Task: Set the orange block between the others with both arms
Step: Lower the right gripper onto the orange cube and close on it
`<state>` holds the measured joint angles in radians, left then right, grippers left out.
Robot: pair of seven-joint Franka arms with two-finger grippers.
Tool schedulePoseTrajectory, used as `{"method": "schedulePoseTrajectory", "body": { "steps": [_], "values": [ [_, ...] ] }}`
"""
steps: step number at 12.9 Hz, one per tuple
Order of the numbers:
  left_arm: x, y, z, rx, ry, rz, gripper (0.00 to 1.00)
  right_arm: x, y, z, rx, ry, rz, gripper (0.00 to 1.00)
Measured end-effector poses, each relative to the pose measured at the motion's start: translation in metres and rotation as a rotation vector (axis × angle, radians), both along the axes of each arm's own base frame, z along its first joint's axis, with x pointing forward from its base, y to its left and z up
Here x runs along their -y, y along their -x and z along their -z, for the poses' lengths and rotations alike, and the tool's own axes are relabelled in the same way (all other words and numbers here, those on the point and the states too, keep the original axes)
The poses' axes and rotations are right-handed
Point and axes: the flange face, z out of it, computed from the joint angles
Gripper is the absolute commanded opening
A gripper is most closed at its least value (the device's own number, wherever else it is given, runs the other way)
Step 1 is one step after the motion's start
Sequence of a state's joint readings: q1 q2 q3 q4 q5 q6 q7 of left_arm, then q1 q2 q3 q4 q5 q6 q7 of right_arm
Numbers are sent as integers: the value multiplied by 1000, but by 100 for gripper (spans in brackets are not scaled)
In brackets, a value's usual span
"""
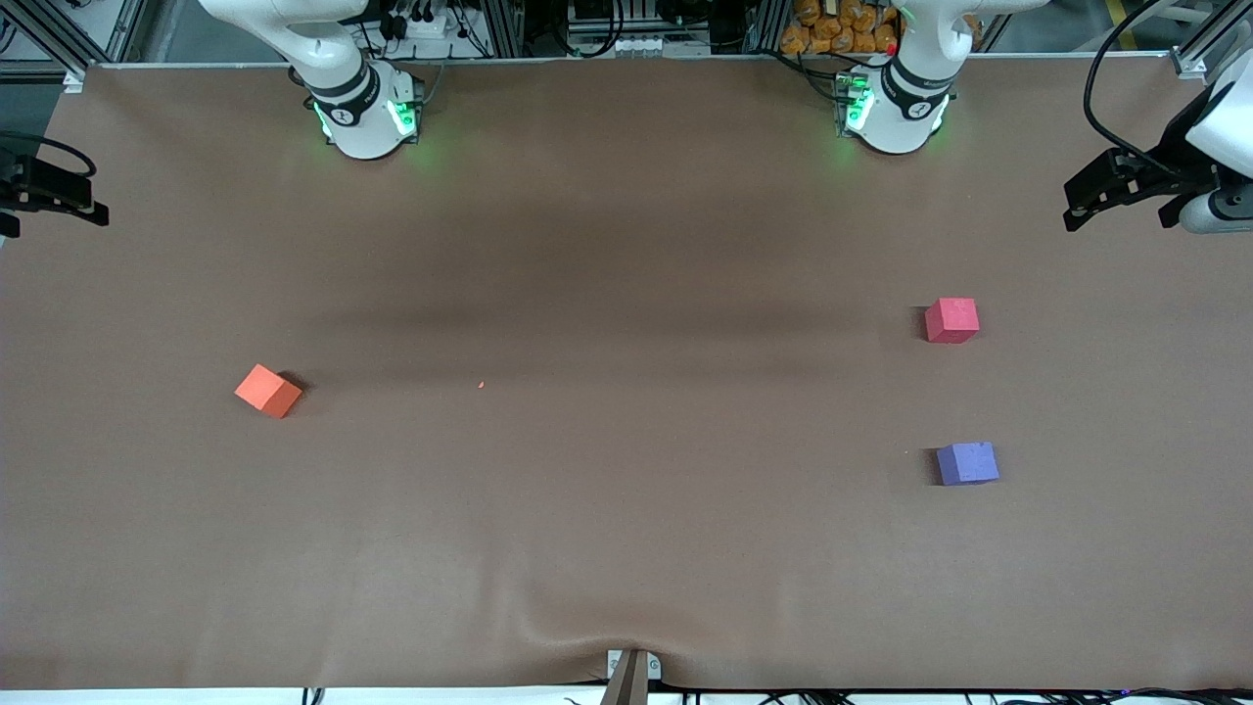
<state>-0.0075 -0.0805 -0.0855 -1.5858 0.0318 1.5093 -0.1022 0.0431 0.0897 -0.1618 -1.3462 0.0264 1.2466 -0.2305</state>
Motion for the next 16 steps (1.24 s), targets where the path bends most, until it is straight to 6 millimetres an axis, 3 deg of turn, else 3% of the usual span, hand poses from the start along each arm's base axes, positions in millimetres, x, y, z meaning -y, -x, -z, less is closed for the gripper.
{"method": "schedulePoseTrajectory", "body": {
  "steps": [11, 13, 16],
  "values": [
    [-1, 0, 1, -4, 13, 24, 100, 0, 0, 0, 3, 1, 1, 100],
    [-1, 0, 1, -5, 16, 47, 100, 1, -10, 23, -2, 2, 3, 100],
    [-1, 0, 2, -8, 16, 55, 100, 11, -38, 111, -40, 8, 19, 100]
  ]
}}
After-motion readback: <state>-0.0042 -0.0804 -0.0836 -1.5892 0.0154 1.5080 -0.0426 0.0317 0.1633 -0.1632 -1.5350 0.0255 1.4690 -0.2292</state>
